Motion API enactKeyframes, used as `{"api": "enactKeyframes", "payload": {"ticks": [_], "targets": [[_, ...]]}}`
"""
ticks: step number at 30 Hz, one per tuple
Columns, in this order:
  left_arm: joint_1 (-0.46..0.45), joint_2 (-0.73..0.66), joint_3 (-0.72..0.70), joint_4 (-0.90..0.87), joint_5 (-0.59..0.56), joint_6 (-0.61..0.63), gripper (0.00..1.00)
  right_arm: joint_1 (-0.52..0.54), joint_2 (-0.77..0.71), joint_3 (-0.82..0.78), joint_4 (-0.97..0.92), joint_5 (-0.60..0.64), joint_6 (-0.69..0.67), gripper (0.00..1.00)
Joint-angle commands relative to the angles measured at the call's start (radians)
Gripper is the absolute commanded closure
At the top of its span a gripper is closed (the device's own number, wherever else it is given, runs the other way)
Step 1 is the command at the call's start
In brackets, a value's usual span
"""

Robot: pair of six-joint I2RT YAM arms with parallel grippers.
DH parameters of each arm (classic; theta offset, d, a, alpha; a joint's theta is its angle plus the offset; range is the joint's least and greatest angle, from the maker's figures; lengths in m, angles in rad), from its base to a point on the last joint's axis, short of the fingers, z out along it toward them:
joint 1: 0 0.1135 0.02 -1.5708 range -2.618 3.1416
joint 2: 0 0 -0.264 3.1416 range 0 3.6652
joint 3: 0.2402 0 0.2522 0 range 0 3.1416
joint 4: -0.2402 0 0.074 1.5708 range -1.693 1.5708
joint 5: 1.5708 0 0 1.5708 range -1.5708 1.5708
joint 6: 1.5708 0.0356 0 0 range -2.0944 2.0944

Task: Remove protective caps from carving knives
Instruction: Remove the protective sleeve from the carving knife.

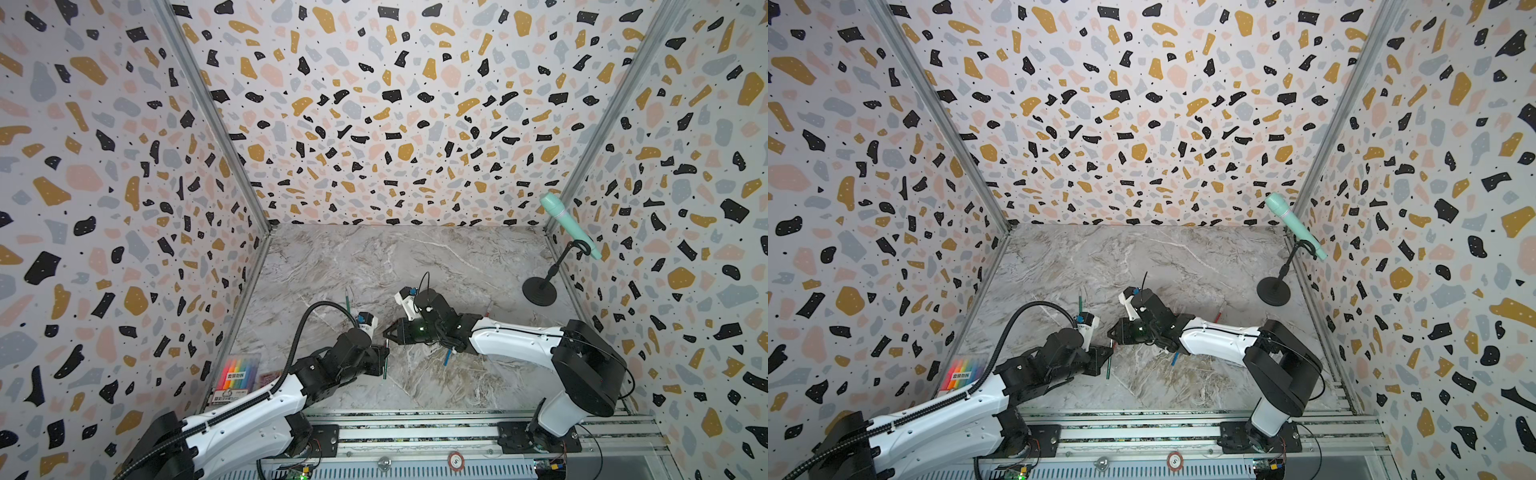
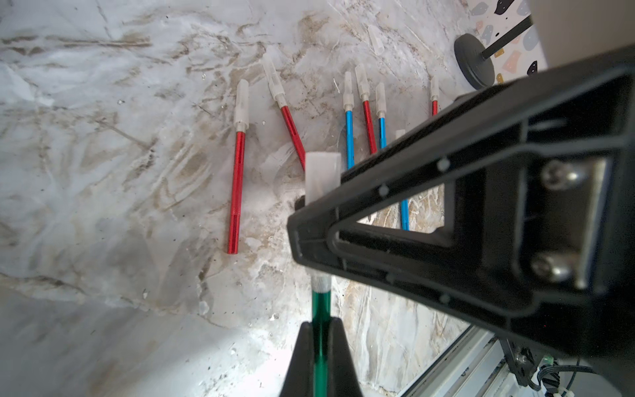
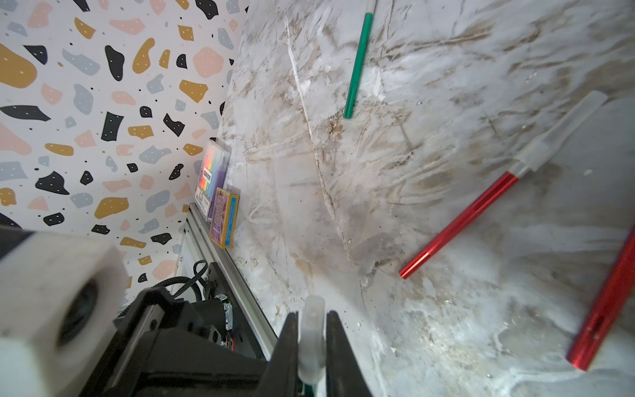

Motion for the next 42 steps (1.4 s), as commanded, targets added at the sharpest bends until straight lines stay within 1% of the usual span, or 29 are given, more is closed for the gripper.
{"api": "enactKeyframes", "payload": {"ticks": [1,24,42], "targets": [[-0.025,0.016,-0.032,-0.055,0.019,-0.01,1.0,-0.028,-0.049,0.061,0.015,0.043,-0.01,1.0],[-0.069,0.039,-0.043,-0.042,0.021,-0.031,1.0,-0.107,-0.074,0.134,-0.016,0.034,-0.03,1.0],[-0.09,0.072,-0.043,-0.031,0.029,-0.033,1.0,-0.127,-0.063,0.193,-0.059,0.038,-0.06,1.0]]}}
